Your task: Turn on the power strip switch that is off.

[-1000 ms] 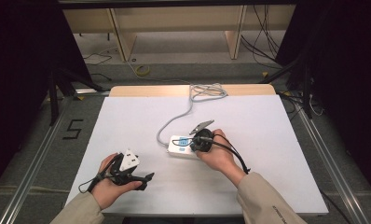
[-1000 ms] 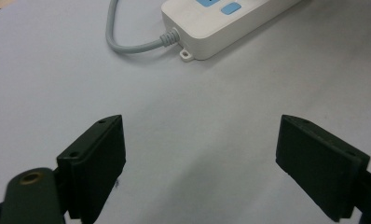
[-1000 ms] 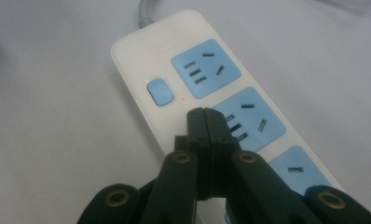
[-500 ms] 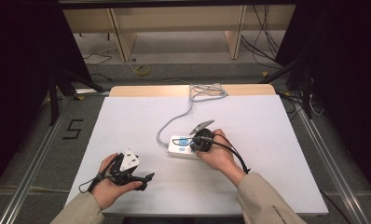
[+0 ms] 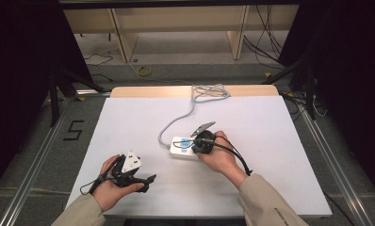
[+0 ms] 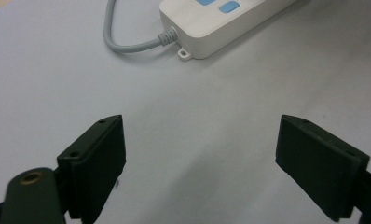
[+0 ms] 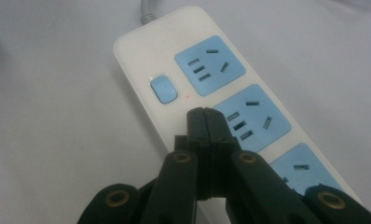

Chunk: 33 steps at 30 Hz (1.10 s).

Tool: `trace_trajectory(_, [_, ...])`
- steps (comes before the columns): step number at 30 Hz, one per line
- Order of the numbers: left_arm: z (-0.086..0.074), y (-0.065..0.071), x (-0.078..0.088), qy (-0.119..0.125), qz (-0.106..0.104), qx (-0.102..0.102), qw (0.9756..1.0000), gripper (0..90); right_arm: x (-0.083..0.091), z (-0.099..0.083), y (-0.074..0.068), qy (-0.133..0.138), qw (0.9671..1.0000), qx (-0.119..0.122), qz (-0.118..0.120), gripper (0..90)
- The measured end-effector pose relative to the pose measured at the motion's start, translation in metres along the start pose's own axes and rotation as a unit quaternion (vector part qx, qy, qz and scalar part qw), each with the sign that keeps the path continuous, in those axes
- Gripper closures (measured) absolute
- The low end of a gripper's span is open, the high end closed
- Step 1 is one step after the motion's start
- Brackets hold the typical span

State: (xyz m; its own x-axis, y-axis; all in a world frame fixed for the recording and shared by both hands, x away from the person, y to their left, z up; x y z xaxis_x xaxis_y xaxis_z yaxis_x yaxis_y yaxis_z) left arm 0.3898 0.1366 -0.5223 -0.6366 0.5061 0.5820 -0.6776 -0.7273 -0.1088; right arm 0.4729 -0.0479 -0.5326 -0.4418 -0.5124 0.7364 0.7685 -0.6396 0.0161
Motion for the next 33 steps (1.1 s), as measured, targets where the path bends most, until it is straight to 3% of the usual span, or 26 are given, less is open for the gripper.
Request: trace_trajectory(33, [0.0, -0.0003, 0.0002, 0.0, -0.002, 0.002, 1.0, 15.7, 0.0004, 0.0, 0.0006, 0.005, 0.9999, -0.009, 0.004, 90.0])
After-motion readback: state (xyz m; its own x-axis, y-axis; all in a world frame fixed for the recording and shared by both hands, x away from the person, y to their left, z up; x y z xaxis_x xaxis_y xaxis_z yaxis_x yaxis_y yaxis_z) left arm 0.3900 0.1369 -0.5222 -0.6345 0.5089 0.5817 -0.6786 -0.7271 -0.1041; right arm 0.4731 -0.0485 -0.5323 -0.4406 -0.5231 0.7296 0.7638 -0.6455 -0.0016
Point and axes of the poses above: each handheld gripper's, and its own axes: x roughly backward along the jaws, z roughly out of its top, y roughly to its right, the point moved 10 cm from there along -x, roughly forward along the jaws, and after that the axes turned 6 degrees about y, right-handed, at the moved point
